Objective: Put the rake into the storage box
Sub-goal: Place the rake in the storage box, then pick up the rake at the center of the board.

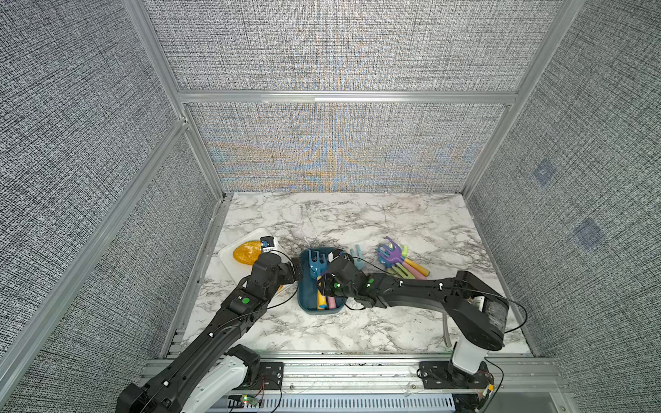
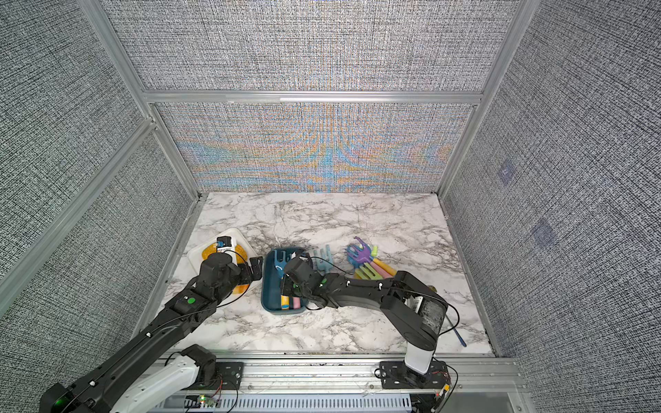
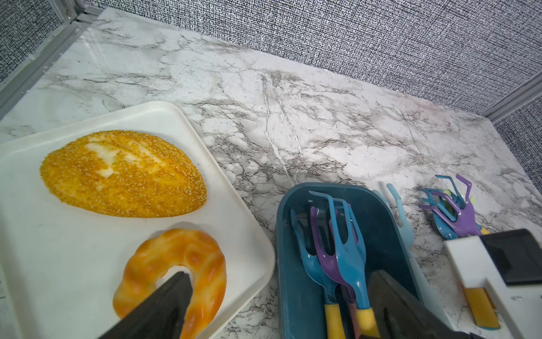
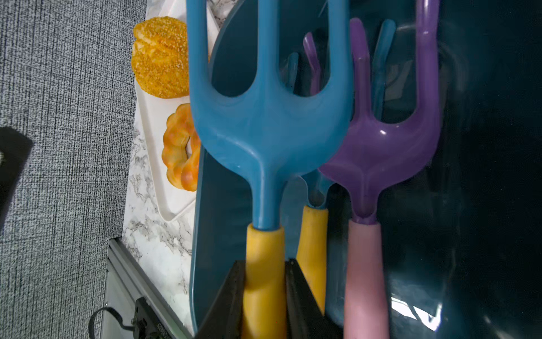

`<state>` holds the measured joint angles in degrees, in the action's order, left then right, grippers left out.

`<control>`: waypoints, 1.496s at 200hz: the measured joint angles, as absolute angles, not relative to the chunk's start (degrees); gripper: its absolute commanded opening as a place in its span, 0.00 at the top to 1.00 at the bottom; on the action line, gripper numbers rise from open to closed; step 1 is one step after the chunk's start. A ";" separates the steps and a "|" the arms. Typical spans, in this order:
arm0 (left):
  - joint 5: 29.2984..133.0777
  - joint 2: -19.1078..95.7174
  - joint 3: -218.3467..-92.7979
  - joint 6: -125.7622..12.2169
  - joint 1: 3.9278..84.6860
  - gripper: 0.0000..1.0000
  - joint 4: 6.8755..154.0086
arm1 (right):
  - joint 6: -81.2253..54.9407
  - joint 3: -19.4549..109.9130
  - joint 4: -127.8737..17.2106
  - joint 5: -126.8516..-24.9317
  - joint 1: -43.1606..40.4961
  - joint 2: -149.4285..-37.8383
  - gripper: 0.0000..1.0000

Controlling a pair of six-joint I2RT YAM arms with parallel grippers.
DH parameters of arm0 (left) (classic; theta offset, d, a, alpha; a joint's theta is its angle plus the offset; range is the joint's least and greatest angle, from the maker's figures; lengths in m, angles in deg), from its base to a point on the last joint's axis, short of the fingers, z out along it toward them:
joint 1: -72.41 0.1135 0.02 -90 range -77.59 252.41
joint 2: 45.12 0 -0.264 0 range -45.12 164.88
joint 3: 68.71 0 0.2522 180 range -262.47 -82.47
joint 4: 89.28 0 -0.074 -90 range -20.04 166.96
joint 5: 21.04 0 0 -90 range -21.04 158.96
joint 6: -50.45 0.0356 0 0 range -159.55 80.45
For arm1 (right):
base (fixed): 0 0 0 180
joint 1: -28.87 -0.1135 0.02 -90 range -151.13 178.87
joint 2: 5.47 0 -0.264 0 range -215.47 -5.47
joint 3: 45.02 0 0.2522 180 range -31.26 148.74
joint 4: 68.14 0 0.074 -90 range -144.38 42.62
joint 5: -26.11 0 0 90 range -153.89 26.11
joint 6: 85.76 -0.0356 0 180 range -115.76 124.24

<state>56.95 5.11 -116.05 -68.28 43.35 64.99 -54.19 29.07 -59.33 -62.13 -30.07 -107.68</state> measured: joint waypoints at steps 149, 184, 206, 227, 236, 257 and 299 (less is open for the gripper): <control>57.65 6.75 -115.99 -68.04 43.35 0.01 64.99 | -56.73 27.46 -63.18 -59.62 -31.27 -103.88 0.23; 60.40 8.92 -116.44 -67.78 43.33 0.01 65.10 | -49.76 24.68 -63.07 -59.01 -28.65 -95.84 0.02; 62.74 10.18 -117.01 -67.87 43.33 0.01 65.63 | -43.72 23.04 -61.15 -58.96 -25.41 -91.14 0.01; 64.82 11.36 -117.69 -69.05 43.35 0.01 65.98 | -37.87 20.07 -58.24 -59.73 -20.01 -86.33 0.01; 65.58 12.06 -117.73 -70.27 43.35 0.01 66.83 | -35.66 18.36 -57.01 -59.79 -17.11 -84.08 0.01; 70.24 14.71 -118.21 -72.26 43.35 0.01 68.60 | -31.18 13.86 -55.55 -61.37 -9.35 -79.44 0.01; 76.90 22.40 -122.80 -76.63 40.22 0.01 69.89 | -26.46 4.16 -54.30 -62.57 0.73 -70.94 0.01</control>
<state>76.90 22.40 -122.80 -76.63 40.22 69.89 -26.46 4.16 -54.30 -62.57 0.73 -70.94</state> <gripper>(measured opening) 0.991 0.991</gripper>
